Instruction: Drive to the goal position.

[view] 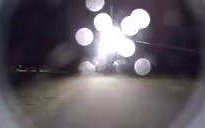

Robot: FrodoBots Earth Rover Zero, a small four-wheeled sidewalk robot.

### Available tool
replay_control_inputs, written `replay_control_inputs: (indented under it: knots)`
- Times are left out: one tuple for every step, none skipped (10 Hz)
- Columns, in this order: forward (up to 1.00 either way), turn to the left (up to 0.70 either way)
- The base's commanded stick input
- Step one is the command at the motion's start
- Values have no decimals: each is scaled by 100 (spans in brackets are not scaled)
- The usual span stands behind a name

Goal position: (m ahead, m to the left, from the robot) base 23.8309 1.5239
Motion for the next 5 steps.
replay_control_inputs:
  knots:
    - [100, 0]
    - [100, 0]
    - [100, 0]
    - [100, 0]
    - [100, 0]
